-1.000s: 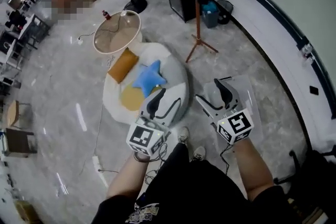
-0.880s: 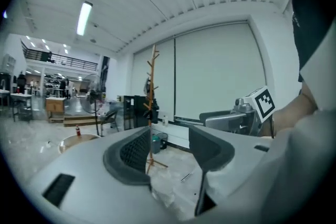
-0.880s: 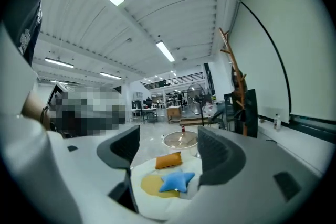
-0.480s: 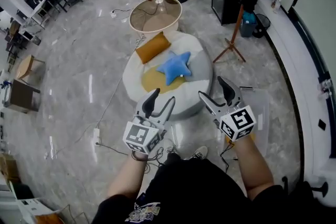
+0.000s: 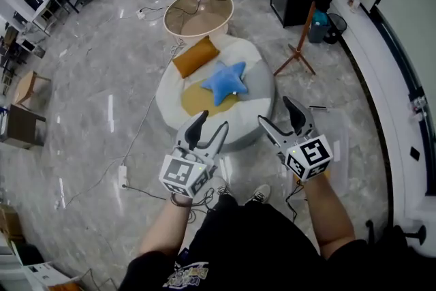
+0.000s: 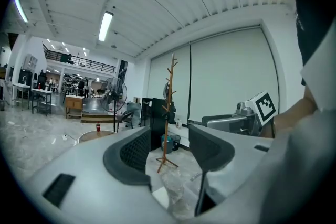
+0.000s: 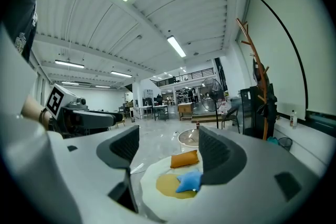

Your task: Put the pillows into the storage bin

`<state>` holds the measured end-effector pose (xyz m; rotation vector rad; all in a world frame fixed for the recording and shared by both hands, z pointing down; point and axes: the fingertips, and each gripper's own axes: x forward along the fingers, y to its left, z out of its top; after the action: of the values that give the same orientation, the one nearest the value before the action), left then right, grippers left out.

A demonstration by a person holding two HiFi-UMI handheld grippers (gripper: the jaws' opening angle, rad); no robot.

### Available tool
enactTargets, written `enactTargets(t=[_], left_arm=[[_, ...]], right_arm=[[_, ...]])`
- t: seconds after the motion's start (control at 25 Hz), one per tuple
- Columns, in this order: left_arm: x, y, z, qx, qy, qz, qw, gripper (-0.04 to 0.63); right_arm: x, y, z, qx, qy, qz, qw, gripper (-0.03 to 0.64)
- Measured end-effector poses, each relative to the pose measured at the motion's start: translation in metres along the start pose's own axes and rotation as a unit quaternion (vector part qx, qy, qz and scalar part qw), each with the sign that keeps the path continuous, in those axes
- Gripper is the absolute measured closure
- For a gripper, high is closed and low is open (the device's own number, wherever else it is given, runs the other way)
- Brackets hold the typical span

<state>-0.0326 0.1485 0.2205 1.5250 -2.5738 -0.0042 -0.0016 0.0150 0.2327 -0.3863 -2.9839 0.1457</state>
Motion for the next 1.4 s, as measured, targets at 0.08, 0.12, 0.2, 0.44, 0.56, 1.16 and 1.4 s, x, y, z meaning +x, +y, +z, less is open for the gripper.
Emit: enactTargets(t=[0.08, 0.12, 0.2, 0.44, 0.56, 1.16, 1.4], left_arm=[[-0.001, 0.006, 0.0, -0.002, -0.002, -0.005, 1.0, 0.38], [-0.002, 0.009, 0.0, -0.002, -0.004, -0.007, 1.0, 0.38], [-0.002, 0.016, 0.002, -0.003, -0.007, -0.013, 0.9999, 0.38], [-0.006, 0.054, 0.0, -0.013, -0.01, -0.027, 0.9995, 0.38], [-0.012, 0.079, -0.005, -0.016, -0.011, -0.034, 0.9992, 0.38], [0.054, 0.174, -0.04, -0.048, 0.03, -0.017, 0.9982, 0.38], [0.129, 0.203, -0.058, -0.064, 0.068, 0.008, 0.9956, 0.38]], right_arm=[[0.004, 0.004, -0.001, -0.002, 0.003, -0.005, 1.0, 0.264], [0.007, 0.005, 0.0, -0.003, 0.004, -0.007, 1.0, 0.264], [0.012, 0.008, 0.0, -0.004, 0.006, -0.011, 1.0, 0.262], [0.047, 0.019, 0.0, -0.01, 0.014, -0.026, 1.0, 0.259], [0.069, 0.03, -0.004, -0.014, 0.02, -0.032, 0.999, 0.256], [0.187, -0.024, -0.052, 0.017, 0.069, -0.022, 0.997, 0.249], [0.251, -0.094, -0.083, 0.04, 0.104, 0.014, 0.994, 0.242]])
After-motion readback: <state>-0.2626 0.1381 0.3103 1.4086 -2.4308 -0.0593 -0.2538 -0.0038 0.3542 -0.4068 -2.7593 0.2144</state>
